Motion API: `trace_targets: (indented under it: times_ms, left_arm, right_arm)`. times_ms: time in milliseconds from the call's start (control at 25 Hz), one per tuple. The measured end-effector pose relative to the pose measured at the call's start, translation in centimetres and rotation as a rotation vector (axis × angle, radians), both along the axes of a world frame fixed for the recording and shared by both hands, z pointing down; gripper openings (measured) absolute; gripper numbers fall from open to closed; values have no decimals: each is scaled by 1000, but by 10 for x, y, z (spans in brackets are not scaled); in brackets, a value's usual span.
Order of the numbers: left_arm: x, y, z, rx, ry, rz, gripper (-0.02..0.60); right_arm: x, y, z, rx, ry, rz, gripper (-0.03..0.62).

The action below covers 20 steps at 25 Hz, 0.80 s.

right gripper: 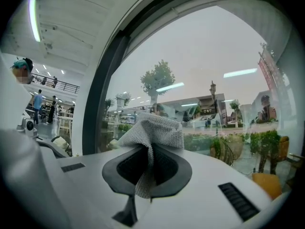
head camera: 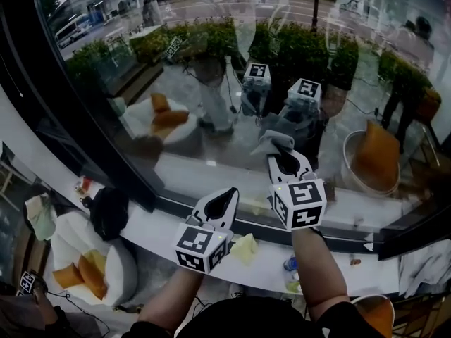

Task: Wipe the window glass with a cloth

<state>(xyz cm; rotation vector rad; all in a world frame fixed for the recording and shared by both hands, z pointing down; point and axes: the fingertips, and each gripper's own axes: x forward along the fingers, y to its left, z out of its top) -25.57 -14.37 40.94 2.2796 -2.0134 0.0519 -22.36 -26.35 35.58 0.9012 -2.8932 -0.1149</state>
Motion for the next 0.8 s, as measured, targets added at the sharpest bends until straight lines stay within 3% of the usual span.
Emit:
trace_targets:
  times_ms: [440, 800]
  left_arm:
    - [-17, 11, -4, 16, -10, -36, 8]
    - [-17, 9, -6, 31, -3, -18, 8]
  right_arm:
    - [-11, -2, 3, -9, -5, 0, 38]
    - [-12, -2, 5, -13, 5, 6, 38]
